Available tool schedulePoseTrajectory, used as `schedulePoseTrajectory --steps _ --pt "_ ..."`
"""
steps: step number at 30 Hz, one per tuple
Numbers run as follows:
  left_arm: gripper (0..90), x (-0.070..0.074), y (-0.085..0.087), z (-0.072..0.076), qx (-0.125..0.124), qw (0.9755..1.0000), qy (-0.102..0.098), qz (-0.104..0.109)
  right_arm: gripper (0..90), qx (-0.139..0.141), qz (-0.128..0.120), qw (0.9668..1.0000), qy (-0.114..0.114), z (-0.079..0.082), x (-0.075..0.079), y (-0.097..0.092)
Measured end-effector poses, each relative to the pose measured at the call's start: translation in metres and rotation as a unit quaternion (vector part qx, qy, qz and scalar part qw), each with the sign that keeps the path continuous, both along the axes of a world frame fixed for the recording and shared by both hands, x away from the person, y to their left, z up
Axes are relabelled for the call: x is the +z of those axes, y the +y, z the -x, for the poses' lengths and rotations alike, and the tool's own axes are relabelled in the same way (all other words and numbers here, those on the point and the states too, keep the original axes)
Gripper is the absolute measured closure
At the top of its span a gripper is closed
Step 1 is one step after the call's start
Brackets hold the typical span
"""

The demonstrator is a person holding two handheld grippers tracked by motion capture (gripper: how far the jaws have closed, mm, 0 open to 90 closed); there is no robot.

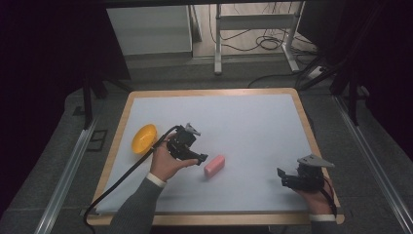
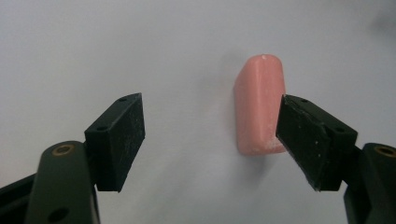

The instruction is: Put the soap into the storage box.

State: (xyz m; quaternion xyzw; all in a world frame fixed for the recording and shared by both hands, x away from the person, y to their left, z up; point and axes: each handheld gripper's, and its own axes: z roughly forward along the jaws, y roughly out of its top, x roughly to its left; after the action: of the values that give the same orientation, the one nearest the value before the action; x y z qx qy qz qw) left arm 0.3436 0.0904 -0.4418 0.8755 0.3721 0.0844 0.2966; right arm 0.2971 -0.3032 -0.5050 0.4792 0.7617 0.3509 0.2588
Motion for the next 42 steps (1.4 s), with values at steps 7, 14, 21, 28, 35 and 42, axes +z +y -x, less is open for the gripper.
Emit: schedulePoseTrajectory --steps 7,14,21,28,35,42 --pt "23.8 -0.002 -0.02 0.003 -0.021 0.9997 0.005 -0.007 11.1 -0.001 0.001 1.0 0.003 -0.001 -0.001 -0.001" --pt "23.5 -0.009 -0.036 0.004 -0.03 0.9992 0.011 -0.022 11.1 -0.001 0.002 1.0 0.004 -0.001 -0.002 -0.001" --pt "24.3 -0.02 -0.044 0.001 -0.031 0.9989 0.026 -0.026 11.1 -0.003 0.003 1.0 0.006 -0.001 -0.003 -0.002" --pt "28.9 -0.04 -0.056 -0.003 -0.026 0.9979 0.044 -0.039 11.0 0.0 0.004 0.9999 0.011 -0.002 -0.005 0.001" --pt "37.0 -0.044 -0.059 -0.005 -0.017 0.9984 0.041 -0.034 11.0 -0.001 0.005 0.9999 0.012 -0.003 -0.006 0.0" --pt "43.3 -0.05 -0.062 -0.005 -0.014 0.9982 0.047 -0.036 11.0 0.001 0.006 0.9999 0.011 -0.002 -0.006 0.001"
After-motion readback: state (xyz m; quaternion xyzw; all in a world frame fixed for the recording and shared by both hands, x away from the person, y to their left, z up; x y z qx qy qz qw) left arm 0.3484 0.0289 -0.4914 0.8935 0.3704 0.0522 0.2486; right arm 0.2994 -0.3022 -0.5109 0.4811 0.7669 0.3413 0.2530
